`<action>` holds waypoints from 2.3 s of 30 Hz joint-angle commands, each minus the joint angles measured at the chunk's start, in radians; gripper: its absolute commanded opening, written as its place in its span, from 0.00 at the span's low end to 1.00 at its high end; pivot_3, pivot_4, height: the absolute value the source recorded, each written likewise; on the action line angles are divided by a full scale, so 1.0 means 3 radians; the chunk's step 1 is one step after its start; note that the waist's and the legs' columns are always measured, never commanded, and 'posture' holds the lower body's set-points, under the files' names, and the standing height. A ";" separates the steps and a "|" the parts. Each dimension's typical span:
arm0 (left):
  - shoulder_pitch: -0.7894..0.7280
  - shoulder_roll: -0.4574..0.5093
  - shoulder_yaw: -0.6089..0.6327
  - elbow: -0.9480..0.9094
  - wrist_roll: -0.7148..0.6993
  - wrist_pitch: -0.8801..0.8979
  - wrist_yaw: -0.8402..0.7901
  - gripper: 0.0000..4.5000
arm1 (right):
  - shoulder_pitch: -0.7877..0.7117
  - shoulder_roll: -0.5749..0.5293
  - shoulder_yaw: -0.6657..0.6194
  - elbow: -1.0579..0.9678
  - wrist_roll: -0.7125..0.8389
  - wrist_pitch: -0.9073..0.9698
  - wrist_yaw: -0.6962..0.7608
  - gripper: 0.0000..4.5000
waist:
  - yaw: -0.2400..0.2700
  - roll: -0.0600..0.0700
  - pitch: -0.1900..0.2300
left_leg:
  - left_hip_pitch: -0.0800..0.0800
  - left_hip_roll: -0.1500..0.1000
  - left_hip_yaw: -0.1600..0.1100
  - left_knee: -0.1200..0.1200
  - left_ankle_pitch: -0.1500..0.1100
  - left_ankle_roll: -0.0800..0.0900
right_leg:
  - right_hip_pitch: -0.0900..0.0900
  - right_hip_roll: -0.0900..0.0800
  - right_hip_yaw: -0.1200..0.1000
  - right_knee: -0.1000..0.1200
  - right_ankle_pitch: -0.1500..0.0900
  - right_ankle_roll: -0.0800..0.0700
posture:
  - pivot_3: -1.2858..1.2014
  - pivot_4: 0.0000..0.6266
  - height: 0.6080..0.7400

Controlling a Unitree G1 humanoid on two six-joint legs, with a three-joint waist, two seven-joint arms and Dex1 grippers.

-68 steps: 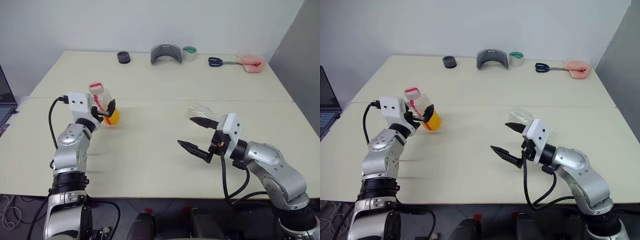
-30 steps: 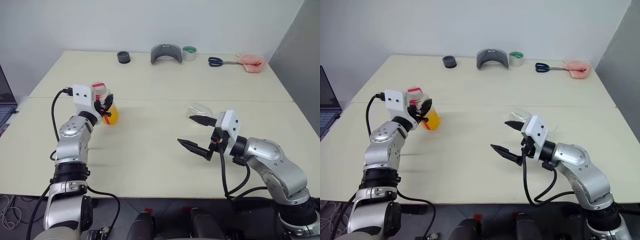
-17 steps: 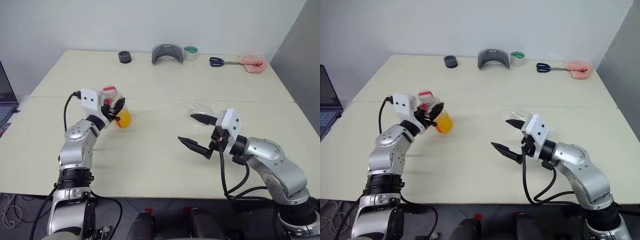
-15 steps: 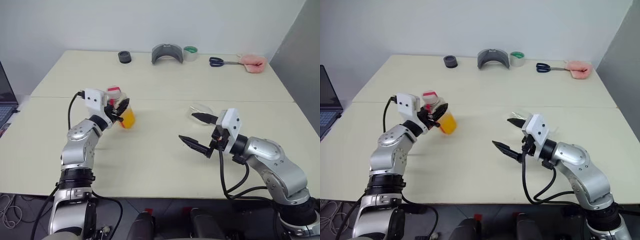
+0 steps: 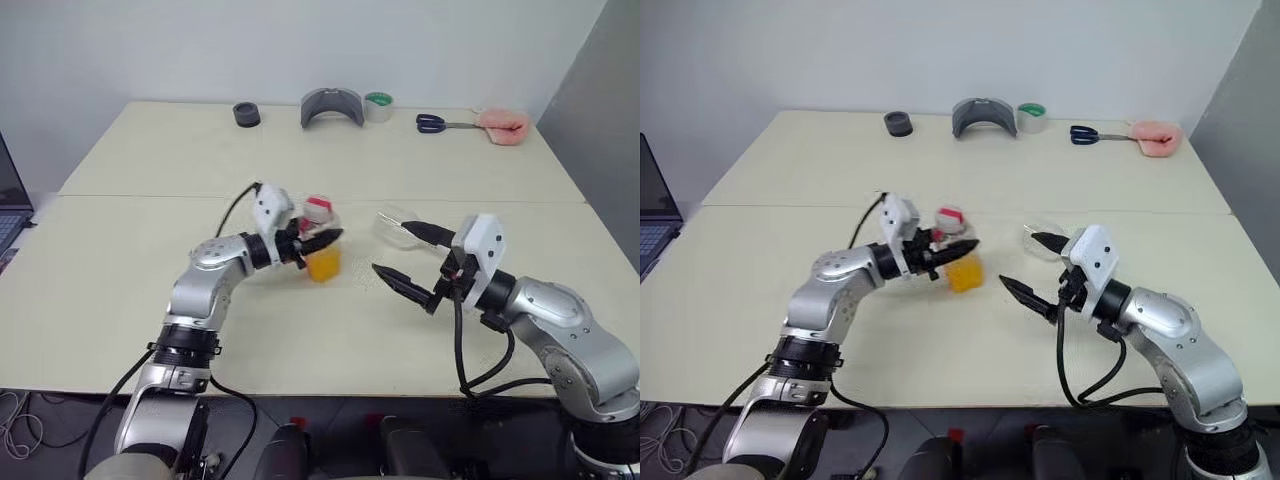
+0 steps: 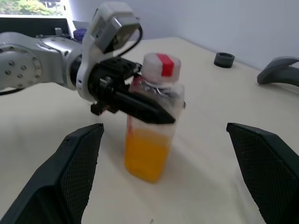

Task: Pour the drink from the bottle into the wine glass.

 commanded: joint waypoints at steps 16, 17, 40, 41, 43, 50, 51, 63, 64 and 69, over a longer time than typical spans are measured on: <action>-0.0352 -0.0154 -0.0140 0.0328 0.0136 -0.0579 -0.0466 0.40 | -0.0941 0.0577 0.0386 0.0393 -0.0129 0.0349 -0.0445 1.00 | 0.0004 0.0001 0.0001 | -0.0003 -0.0002 -0.0001 0.0001 0.0000 0.0000 | -0.0002 -0.0002 0.0000 -0.0001 0.0000 0.0000 | 0.52 0.24 1.00; -0.0344 -0.0155 -0.0138 0.0320 0.0133 -0.0580 -0.0467 0.40 | -0.0962 0.0602 0.0395 0.0440 -0.0157 0.0326 -0.0461 1.00 | 0.0005 0.0001 0.0001 | -0.0003 -0.0002 -0.0001 0.0001 0.0000 0.0000 | -0.0003 -0.0002 0.0000 0.0000 0.0000 0.0000 | 0.52 0.24 1.00; -0.0369 -0.0129 -0.0099 0.0262 0.0048 -0.0475 -0.0539 0.40 | -0.0951 0.0598 0.0638 0.0760 -0.0419 -0.0089 -0.0016 0.41 | 0.0001 0.0001 0.0001 | -0.0003 -0.0002 -0.0001 0.0000 0.0000 0.0000 | -0.0004 -0.0001 -0.0001 0.0000 0.0000 0.0000 | 0.52 0.24 1.00; -0.0378 -0.0117 -0.0110 0.0253 0.0041 -0.0460 -0.0584 0.40 | -0.1007 0.0520 0.0674 0.0911 -0.0441 -0.0281 0.0232 0.41 | -0.0001 0.0002 0.0001 | -0.0003 -0.0002 0.0000 0.0000 0.0000 0.0000 | -0.0004 -0.0001 -0.0001 0.0000 0.0000 0.0000 | 0.52 0.24 1.00; -0.0413 -0.0093 -0.0131 0.0253 0.0040 -0.0441 -0.0672 0.40 | -0.1213 0.0341 0.0705 0.1380 -0.0475 -0.0702 0.0834 0.41 | -0.0008 0.0003 0.0003 | -0.0002 -0.0002 0.0001 0.0000 0.0000 0.0001 | -0.0003 -0.0001 0.0000 0.0000 0.0000 0.0000 | 0.52 0.24 1.00; -0.0500 -0.0032 -0.0137 0.0300 0.0074 -0.0449 -0.0796 0.40 | -0.1982 0.0056 0.0645 0.2667 -0.0389 -0.0955 0.2060 0.41 | -0.0037 0.0005 0.0012 | -0.0002 0.0000 -0.0001 0.0000 0.0000 0.0001 | -0.0003 0.0001 -0.0003 -0.0001 0.0000 -0.0001 | 0.52 0.24 1.00; -0.0500 -0.0029 -0.0129 0.0298 0.0077 -0.0448 -0.0788 0.40 | -0.2021 0.0067 0.0618 0.2705 -0.0370 -0.0900 0.2071 0.41 | -0.0041 0.0005 0.0012 | -0.0003 -0.0001 -0.0001 0.0000 0.0000 0.0001 | -0.0004 0.0000 -0.0003 -0.0001 0.0000 -0.0001 | 0.52 0.24 1.00; -0.0392 -0.0077 -0.0045 0.0127 -0.0055 -0.0230 -0.0658 0.40 | -0.1353 0.0001 -0.0268 0.1158 0.0408 0.0145 0.1073 1.00 | 0.0010 0.0006 0.0013 | -0.0012 -0.0001 -0.0006 0.0002 0.0000 0.0001 | -0.0008 -0.0009 -0.0002 -0.0001 0.0000 -0.0001 | 0.52 0.24 1.00; -0.0396 -0.0085 -0.0044 0.0121 -0.0065 -0.0209 -0.0666 0.40 | -0.1245 -0.0003 -0.0303 0.1000 0.0387 0.0166 0.0946 1.00 | 0.0011 0.0006 0.0013 | -0.0012 -0.0002 -0.0005 0.0002 0.0000 0.0001 | -0.0008 -0.0009 -0.0002 -0.0001 0.0000 -0.0001 | 0.52 0.24 1.00; -0.0437 -0.0093 -0.0085 0.0149 -0.0059 -0.0153 -0.0736 0.40 | -0.0964 0.0305 -0.0059 0.0399 -0.0008 0.0279 -0.0009 1.00 | -0.0016 0.0007 0.0013 | -0.0008 -0.0001 -0.0001 0.0002 0.0000 0.0001 | -0.0006 -0.0003 0.0000 0.0002 0.0000 0.0000 | 0.52 0.24 1.00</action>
